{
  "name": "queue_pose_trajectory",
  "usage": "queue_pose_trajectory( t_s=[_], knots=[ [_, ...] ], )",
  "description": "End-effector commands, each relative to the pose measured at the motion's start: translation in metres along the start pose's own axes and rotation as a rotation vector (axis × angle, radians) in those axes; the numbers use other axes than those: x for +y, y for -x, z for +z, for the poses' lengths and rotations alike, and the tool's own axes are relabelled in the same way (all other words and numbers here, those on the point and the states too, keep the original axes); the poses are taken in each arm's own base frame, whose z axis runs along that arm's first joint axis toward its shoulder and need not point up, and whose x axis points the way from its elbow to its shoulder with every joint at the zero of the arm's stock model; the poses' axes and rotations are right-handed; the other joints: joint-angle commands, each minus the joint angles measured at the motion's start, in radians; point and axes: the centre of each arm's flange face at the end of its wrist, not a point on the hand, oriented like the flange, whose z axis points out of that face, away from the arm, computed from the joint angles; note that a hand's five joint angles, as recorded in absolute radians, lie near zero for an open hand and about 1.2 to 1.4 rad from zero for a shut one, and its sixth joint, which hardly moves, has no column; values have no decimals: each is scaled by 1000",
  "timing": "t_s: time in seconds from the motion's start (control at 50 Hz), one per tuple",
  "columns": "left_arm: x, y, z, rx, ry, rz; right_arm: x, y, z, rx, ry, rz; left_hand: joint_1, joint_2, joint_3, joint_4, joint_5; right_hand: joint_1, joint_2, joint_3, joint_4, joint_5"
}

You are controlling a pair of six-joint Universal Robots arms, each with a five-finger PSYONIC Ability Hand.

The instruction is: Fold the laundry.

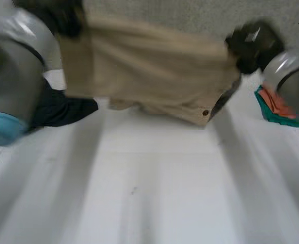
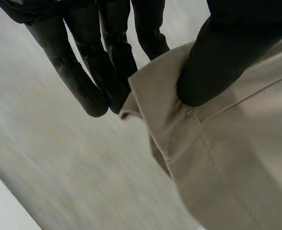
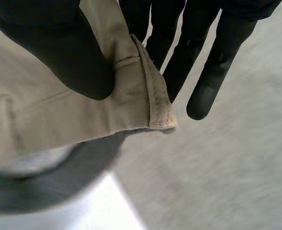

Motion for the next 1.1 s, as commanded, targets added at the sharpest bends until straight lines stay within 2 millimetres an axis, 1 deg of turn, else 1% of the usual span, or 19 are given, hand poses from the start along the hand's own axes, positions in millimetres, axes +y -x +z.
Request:
queue_pose_trajectory(
  t_s=[0.02, 0.12, 0.2, 0.26, 0.38, 0.44, 0.46, 0.54, 0.56, 0.58, 0.6, 0.62, 0.64, 0.72, 0.82, 0.88, 0.96, 1.0, 1.1],
  knots=[
    [-90, 45, -16, -111, -249, -54, -79, -66, -23, 124, -191, 64, 274, 205, 211, 202, 237, 291, 223, 214, 203, 219],
    [-101, 52, -8, -123, -258, -52, -99, -71, -27, 129, -254, 109, 274, 205, 211, 202, 237, 291, 223, 214, 203, 219],
    [-82, 44, 6, -91, -211, -36, -96, -56, -23, 92, -245, 130, 274, 205, 211, 202, 237, 291, 223, 214, 203, 219],
    [-52, 31, 22, -56, -139, -22, -77, -33, -13, 33, -185, 156, 274, 205, 211, 202, 237, 291, 223, 214, 203, 219],
    [63, -11, 54, 42, 102, 19, -2, 24, 14, -67, 12, 203, 274, 205, 211, 202, 237, 291, 223, 214, 203, 219],
    [102, -26, 64, 60, 149, 27, 26, 38, 28, -58, 45, 203, 274, 205, 211, 202, 237, 291, 223, 214, 203, 219],
    [128, -34, 72, 59, 168, 37, 43, 46, 38, -38, 55, 204, 274, 205, 211, 202, 237, 291, 223, 214, 203, 219],
    [173, -42, 92, 26, 172, 57, 82, 62, 62, 40, 66, 200, 274, 205, 211, 202, 237, 291, 223, 214, 203, 219],
    [179, -43, 95, 20, 173, 57, 87, 66, 66, 54, 60, 199, 192, 124, 130, 121, 156, 291, 223, 214, 203, 219],
    [183, -43, 98, 13, 178, 55, 91, 70, 69, 63, 52, 195, -82, -150, -144, -153, -118, 110, 42, 33, 22, 39],
    [182, -40, 100, -5, 180, 48, 96, 78, 74, 72, 33, 190, -698, -766, -760, -769, -734, -645, -713, -722, -733, -716],
    [181, -39, 100, -13, 190, 42, 98, 81, 75, 79, 25, 185, -939, -1008, -1001, -1011, -976, -931, -999, -1008, -1019, -1003],
    [180, -38, 99, -18, 199, 34, 97, 82, 76, 84, 14, 179, -948, -1017, -1010, -1020, -985, -931, -999, -1008, -1019, -1003],
    [165, -33, 88, -40, 262, 8, 90, 81, 69, 77, 7, 193, -948, -1017, -1010, -1020, -985, -931, -999, -1008, -1019, -1003],
    [139, -20, 61, -60, 332, 12, 66, 60, 47, 52, 12, 183, -948, -1017, -1010, -1020, -985, -931, -999, -1008, -1019, -1003],
    [125, -17, 31, -31, 400, 17, 56, 57, 19, -67, 85, 127, -948, -1017, -1010, -1020, -985, -931, -999, -1008, -1019, -1003],
    [114, -30, -18, 89, 491, 37, 66, 63, -19, -263, 247, 97, -948, -1017, -1010, -1020, -985, -829, -897, -906, -917, -900],
    [117, -36, -47, 161, 559, 46, 74, 73, -43, -380, 352, 107, -871, -940, -934, -943, -908, -626, -694, -703, -714, -698],
    [131, -48, -103, 292, 710, 76, 95, 95, -80, -530, 501, 135, -736, -805, -798, -808, -773, -488, -556, -565, -576, -559]
  ],
)
